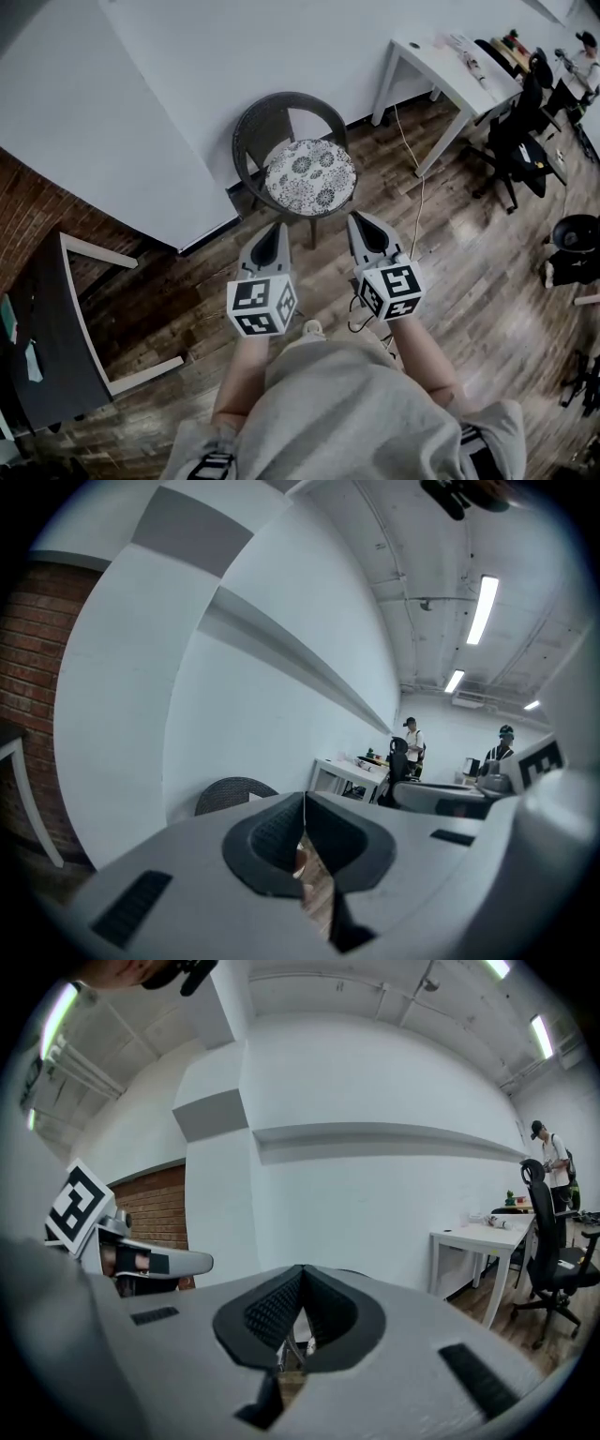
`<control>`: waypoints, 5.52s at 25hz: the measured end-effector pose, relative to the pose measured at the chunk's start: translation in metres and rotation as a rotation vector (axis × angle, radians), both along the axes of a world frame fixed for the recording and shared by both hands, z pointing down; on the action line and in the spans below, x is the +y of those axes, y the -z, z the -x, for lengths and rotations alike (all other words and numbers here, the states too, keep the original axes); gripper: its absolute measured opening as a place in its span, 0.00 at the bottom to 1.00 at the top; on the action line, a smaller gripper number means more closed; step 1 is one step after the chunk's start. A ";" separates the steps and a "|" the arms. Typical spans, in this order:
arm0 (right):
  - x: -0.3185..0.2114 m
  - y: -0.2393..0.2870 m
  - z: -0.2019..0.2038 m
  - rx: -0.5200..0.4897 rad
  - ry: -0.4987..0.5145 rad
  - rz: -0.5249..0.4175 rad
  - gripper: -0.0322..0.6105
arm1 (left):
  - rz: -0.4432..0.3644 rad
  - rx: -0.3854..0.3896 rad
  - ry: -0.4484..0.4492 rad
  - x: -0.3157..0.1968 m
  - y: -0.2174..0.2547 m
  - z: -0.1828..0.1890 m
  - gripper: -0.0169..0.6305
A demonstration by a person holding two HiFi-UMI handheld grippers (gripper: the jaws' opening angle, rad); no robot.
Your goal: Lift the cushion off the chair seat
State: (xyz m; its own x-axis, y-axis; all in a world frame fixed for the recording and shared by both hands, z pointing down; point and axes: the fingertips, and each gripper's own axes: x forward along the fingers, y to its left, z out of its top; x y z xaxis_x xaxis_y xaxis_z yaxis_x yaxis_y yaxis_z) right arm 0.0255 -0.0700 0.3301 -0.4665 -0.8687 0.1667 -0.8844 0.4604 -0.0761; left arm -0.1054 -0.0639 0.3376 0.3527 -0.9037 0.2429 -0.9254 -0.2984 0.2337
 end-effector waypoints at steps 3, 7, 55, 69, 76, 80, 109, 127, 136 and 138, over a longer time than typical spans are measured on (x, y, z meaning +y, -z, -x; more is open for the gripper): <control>-0.014 -0.012 -0.003 0.012 -0.008 0.024 0.04 | 0.041 -0.004 0.003 -0.014 -0.018 0.000 0.04; -0.034 -0.032 -0.012 0.017 -0.016 0.060 0.04 | 0.089 -0.006 0.017 -0.035 -0.044 -0.004 0.04; -0.306 -0.289 -0.042 0.020 0.103 0.349 0.04 | 0.544 -0.040 0.124 -0.266 -0.476 -0.044 0.37; -0.312 -0.343 -0.053 0.014 0.076 0.410 0.04 | 0.646 -0.166 0.001 -0.254 -0.575 -0.066 0.46; -0.309 -0.359 -0.056 0.012 0.060 0.427 0.04 | 0.673 -0.215 -0.037 -0.250 -0.603 -0.073 0.46; -0.311 -0.365 -0.059 0.015 0.050 0.432 0.04 | 0.673 -0.236 -0.037 -0.252 -0.608 -0.076 0.46; -0.311 -0.325 -0.065 0.015 0.022 0.383 0.04 | 0.699 -0.245 -0.025 -0.265 -0.576 -0.076 0.08; -0.262 -0.198 -0.063 -0.006 0.013 0.252 0.04 | 0.567 -0.166 0.016 -0.251 -0.411 -0.078 0.08; -0.221 -0.135 -0.061 0.001 0.013 0.178 0.04 | 0.456 -0.137 0.016 -0.228 -0.319 -0.076 0.08; -0.209 -0.121 -0.061 -0.003 0.007 0.161 0.04 | 0.439 -0.127 0.014 -0.218 -0.300 -0.075 0.08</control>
